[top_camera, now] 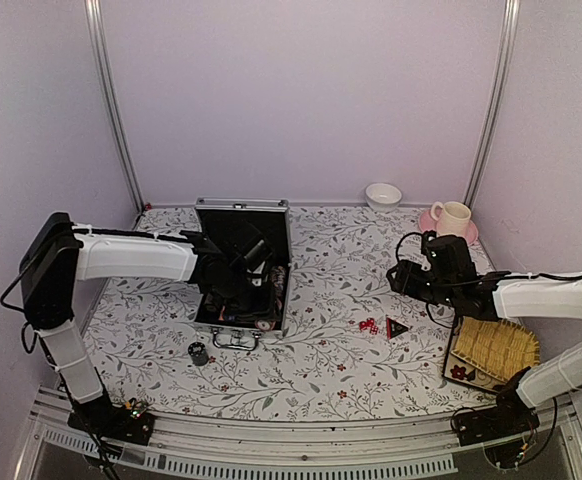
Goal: Pack up texas hold em set
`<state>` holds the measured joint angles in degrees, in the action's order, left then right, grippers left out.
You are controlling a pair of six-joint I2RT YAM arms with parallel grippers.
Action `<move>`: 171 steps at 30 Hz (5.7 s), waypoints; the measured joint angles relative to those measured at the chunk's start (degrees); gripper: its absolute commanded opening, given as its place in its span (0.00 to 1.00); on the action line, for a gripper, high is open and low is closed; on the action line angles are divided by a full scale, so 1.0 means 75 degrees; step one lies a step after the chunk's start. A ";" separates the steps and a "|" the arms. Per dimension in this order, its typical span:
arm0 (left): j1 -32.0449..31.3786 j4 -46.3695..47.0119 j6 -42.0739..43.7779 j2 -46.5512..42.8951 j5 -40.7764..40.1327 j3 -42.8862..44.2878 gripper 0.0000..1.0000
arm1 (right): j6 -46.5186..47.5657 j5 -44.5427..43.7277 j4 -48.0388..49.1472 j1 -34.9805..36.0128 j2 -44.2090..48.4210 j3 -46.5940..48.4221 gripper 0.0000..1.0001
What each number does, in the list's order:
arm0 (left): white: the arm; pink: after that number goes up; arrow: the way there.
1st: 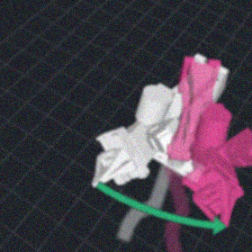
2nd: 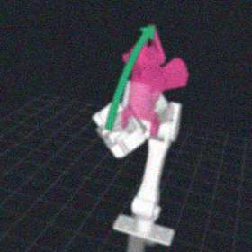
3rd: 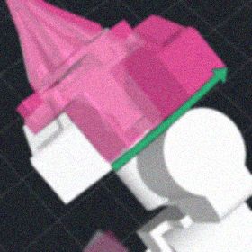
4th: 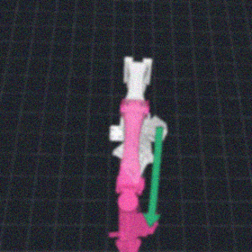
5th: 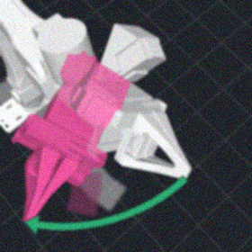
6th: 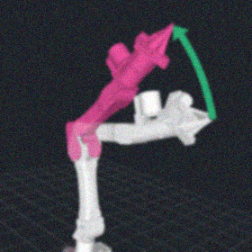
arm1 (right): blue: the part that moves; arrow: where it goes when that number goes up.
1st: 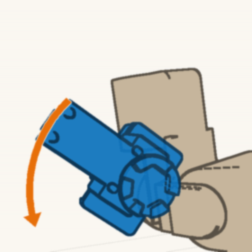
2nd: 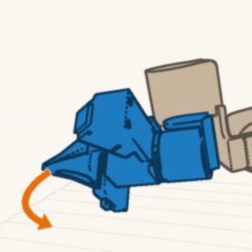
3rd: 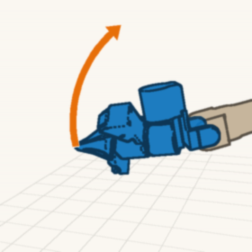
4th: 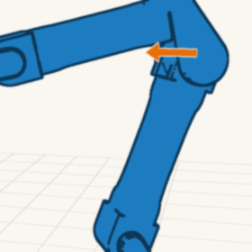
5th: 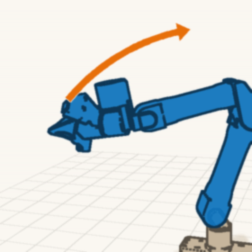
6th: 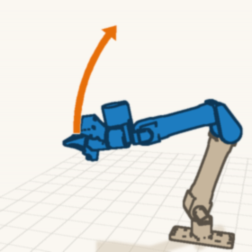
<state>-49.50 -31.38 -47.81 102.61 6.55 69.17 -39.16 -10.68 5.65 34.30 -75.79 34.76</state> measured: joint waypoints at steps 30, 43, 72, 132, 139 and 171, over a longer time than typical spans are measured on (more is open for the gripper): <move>0.0274 0.0242 0.0344 0.0437 -0.0163 0.0157 0.07 | -0.0213 0.0393 0.0143 -0.0026 -0.0262 -0.0058 0.68; 0.0393 0.0507 0.0242 0.0577 -0.0105 0.0157 0.09 | -0.0274 0.0475 0.0146 -0.0026 -0.0321 -0.0102 0.67; 0.0402 0.0606 0.0102 0.0621 0.0000 0.0157 0.58 | -0.0408 0.0510 0.0152 -0.0026 -0.0490 -0.0105 0.67; 0.0638 0.1288 0.0504 -0.1562 -0.0189 -0.0848 0.43 | -0.0472 0.0702 0.0169 -0.0026 -0.0560 -0.0105 0.67; 0.0860 0.1288 0.0341 -0.1355 0.0038 -0.1428 0.43 | -0.0484 0.0711 0.0169 -0.0026 -0.0560 -0.0105 0.67; 0.0860 0.1492 0.0146 -0.0656 -0.0044 -0.1536 0.01 | -0.0667 0.0734 0.0169 -0.0026 -0.0560 -0.0102 0.67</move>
<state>-43.05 -20.18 -46.72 97.69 6.22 57.65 -44.16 -5.17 6.92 34.11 -79.99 34.00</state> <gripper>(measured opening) 0.109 0.666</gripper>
